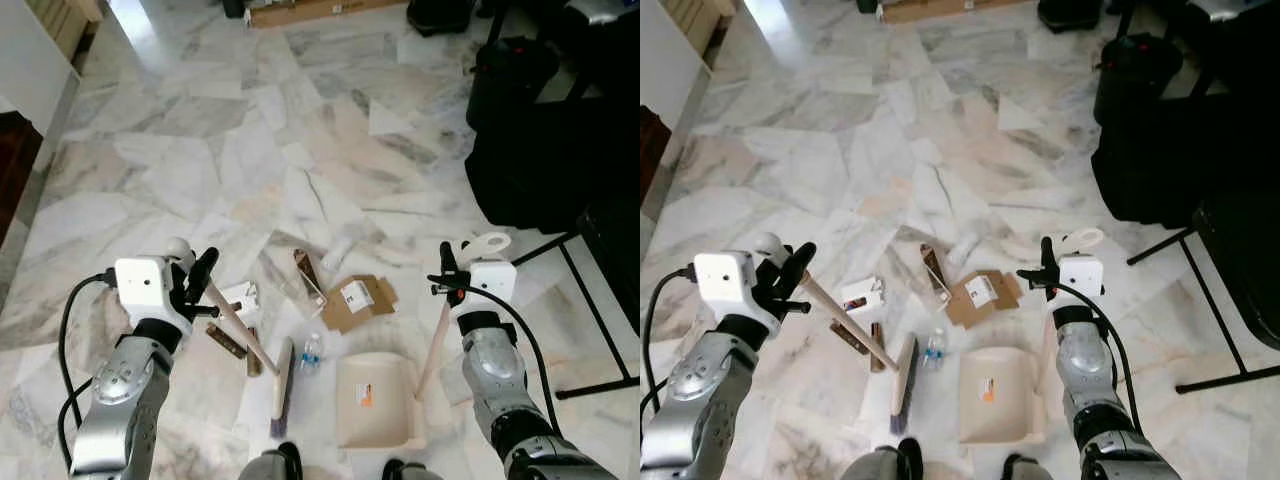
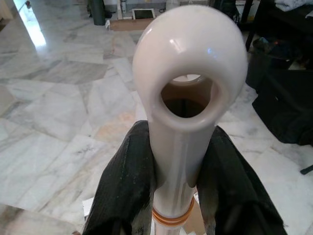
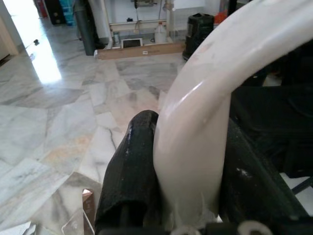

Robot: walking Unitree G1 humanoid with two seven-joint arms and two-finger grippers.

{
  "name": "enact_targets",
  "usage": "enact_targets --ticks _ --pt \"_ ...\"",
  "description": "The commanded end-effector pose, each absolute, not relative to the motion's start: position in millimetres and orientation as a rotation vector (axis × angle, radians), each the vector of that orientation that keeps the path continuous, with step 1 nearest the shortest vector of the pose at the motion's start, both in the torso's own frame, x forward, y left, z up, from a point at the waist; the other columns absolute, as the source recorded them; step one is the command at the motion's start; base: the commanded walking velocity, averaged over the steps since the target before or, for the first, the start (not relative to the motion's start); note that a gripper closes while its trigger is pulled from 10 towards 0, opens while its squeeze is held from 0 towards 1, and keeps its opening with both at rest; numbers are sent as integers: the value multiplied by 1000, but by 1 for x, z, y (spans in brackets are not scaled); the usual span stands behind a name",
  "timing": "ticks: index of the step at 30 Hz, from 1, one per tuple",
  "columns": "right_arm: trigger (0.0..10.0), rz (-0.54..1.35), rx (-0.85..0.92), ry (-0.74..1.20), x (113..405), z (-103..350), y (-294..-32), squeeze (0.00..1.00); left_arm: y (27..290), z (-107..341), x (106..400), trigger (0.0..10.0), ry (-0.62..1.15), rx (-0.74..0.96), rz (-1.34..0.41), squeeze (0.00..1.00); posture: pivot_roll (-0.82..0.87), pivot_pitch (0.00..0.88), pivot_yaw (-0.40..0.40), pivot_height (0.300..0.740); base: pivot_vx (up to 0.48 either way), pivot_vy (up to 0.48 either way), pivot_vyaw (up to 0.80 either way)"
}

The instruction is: Sweep floor

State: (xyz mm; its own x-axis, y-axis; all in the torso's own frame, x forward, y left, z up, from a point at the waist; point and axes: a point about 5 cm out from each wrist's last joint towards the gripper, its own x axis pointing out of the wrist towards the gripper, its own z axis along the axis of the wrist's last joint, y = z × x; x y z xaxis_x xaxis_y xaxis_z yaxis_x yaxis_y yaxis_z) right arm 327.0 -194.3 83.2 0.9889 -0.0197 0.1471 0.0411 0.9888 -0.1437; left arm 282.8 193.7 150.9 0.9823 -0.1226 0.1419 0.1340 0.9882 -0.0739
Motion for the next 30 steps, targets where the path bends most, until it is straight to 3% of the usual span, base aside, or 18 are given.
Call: enact_targets --ticks 1,10,19,30 --pt "10000 -44 -140 37 305 44 -199 0 198 148 288 10000 -147 -104 -121 0 142 336 125 740 0 0 0" --pt "10000 -40 -142 39 300 40 -201 0 185 144 306 10000 -132 -171 -175 0 134 365 115 740 0 0 0" --pt "10000 -30 -141 50 296 36 -197 0 171 138 305 10000 -57 -265 -357 0 142 375 116 740 0 0 0" --pt "10000 -34 -135 48 298 37 -195 0 165 156 305 10000 -86 -413 -445 0 143 358 116 740 0 0 0"
